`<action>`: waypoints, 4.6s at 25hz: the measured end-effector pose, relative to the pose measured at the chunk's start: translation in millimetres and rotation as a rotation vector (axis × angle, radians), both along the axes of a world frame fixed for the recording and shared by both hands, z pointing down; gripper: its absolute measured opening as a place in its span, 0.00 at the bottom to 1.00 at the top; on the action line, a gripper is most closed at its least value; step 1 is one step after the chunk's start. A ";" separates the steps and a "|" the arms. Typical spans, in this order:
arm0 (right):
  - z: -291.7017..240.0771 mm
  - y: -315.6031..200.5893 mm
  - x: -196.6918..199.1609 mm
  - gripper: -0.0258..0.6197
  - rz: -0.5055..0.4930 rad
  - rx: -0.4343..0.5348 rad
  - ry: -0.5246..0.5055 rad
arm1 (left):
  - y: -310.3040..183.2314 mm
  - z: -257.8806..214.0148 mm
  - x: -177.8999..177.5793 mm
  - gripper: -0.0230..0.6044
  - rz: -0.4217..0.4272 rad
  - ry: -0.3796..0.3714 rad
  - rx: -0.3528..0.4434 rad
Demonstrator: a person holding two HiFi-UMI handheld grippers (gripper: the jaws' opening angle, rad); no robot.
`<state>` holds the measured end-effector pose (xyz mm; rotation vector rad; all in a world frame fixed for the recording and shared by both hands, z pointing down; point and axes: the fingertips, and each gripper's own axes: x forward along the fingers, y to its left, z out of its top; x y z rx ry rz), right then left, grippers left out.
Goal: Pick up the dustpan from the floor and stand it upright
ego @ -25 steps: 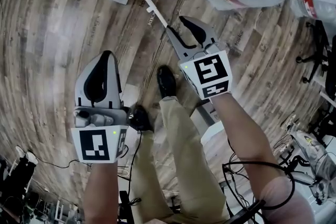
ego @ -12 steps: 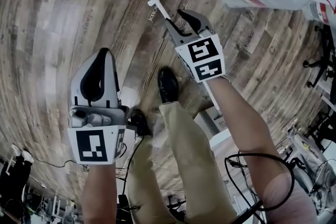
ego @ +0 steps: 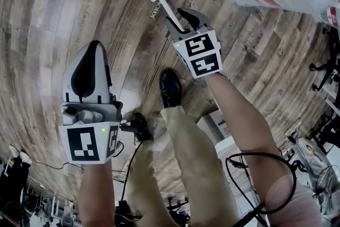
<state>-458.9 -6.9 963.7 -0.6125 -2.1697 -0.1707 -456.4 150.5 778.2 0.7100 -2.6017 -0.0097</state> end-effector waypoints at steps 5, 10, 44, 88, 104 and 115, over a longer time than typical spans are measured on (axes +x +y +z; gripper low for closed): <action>24.9 0.2 -5.1 0.28 -0.005 0.025 0.026 | 1.4 11.7 -2.8 0.06 0.001 -0.002 0.001; 47.5 5.7 -8.2 0.35 -0.024 0.017 0.052 | 6.5 25.1 -6.8 0.06 -0.003 -0.005 -0.003; 128.2 -9.2 -17.5 0.18 0.035 0.133 0.190 | 31.9 49.5 4.9 0.06 -0.014 -0.002 0.018; -390.1 -103.0 282.0 0.18 0.333 0.174 -0.215 | -31.7 -452.1 214.4 0.06 0.401 -0.196 0.217; -470.0 -174.9 450.6 0.18 0.494 0.134 -0.317 | -132.5 -530.5 354.5 0.06 0.542 -0.237 0.265; -486.8 -202.8 558.9 0.18 0.635 0.136 -0.327 | -184.5 -563.1 438.5 0.06 0.683 -0.258 0.280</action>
